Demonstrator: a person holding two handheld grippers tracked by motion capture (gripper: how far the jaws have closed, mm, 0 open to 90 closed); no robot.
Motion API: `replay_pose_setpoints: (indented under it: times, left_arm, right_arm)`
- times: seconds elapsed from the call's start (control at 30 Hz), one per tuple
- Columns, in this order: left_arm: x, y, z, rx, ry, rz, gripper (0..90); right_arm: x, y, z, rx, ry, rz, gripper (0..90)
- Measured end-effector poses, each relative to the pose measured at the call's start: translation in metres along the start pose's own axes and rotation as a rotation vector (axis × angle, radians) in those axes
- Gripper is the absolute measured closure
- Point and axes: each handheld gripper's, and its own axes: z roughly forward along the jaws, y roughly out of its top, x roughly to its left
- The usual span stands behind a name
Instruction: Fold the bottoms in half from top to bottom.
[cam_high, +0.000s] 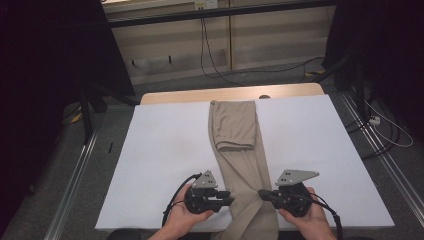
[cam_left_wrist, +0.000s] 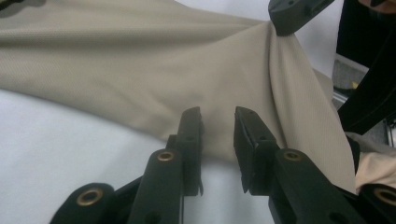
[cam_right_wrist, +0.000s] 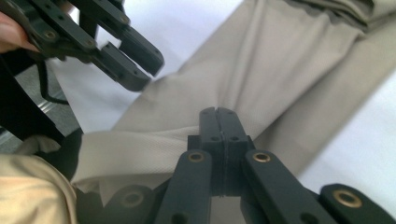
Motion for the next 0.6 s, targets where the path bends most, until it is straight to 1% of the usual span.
replay_pose_setpoints:
  times: [0.03, 0.07, 0.1, 0.17, 0.2, 0.27, 0.3, 0.33, 0.37, 0.4, 0.43, 0.47, 0.5, 0.53, 0.57, 0.6]
  left_arm:
    - [-0.002, 0.000, 0.002, -0.007, -0.001, 0.008, 72.5]
    - [-0.004, 0.000, 0.004, 0.001, -0.009, 0.018, 72.4]
    - [-0.006, 0.000, 0.005, 0.018, -0.024, 0.039, 72.2]
    - [-0.010, 0.001, 0.010, 0.028, -0.019, 0.050, 71.2]
    - [-0.011, 0.001, 0.012, 0.028, -0.024, 0.055, 71.1]
    - [-0.012, 0.004, 0.015, 0.034, -0.029, 0.062, 68.4]
    - [-0.015, 0.005, 0.018, 0.021, -0.007, 0.064, 67.1]
    - [-0.016, 0.005, 0.019, 0.039, -0.013, 0.080, 65.9]
    - [-0.017, 0.005, 0.023, 0.037, -0.012, 0.096, 65.2]
    - [-0.019, 0.005, 0.026, 0.051, 0.001, 0.117, 65.0]
    - [-0.021, 0.004, 0.028, 0.060, 0.015, 0.150, 65.0]
    - [-0.023, 0.004, 0.030, 0.051, 0.019, 0.168, 65.4]
    - [-0.024, 0.004, 0.029, 0.057, 0.029, 0.169, 66.3]
    - [-0.024, 0.005, 0.028, 0.069, 0.020, 0.161, 70.5]
    - [-0.024, 0.005, 0.028, 0.074, 0.016, 0.165, 79.2]
    - [-0.025, 0.004, 0.029, 0.063, 0.025, 0.177, 86.4]
  right_arm:
    - [-0.001, -0.003, -0.002, 0.012, -0.011, 0.003, 90.0]
    - [-0.003, -0.006, -0.004, 0.021, -0.013, 0.008, 90.0]
    - [-0.005, -0.010, -0.007, 0.028, -0.020, 0.016, 90.0]
    - [-0.007, -0.014, -0.013, 0.025, -0.030, 0.017, 90.0]
    - [-0.007, -0.016, -0.014, 0.020, -0.031, 0.020, 90.0]
    - [-0.008, -0.018, -0.015, 0.007, -0.017, 0.040, 90.0]
    - [-0.008, -0.018, -0.013, 0.006, -0.006, 0.048, 90.0]
    - [-0.007, -0.019, -0.009, 0.014, -0.004, 0.042, 90.0]
    - [-0.005, -0.020, -0.006, 0.030, -0.012, 0.030, 90.0]
    - [-0.004, -0.022, -0.002, 0.047, -0.018, 0.018, 90.0]
    - [-0.005, -0.023, 0.001, 0.062, -0.019, 0.015, 89.7]
    - [-0.005, -0.025, 0.003, 0.075, -0.020, 0.018, 89.0]
    - [-0.006, -0.027, 0.004, 0.090, -0.025, 0.011, 88.8]
    - [-0.006, -0.028, 0.004, 0.095, -0.024, 0.011, 87.7]
    - [-0.006, -0.029, 0.004, 0.099, -0.022, 0.012, 87.4]
    - [-0.006, -0.029, 0.004, 0.102, -0.028, 0.005, 88.3]
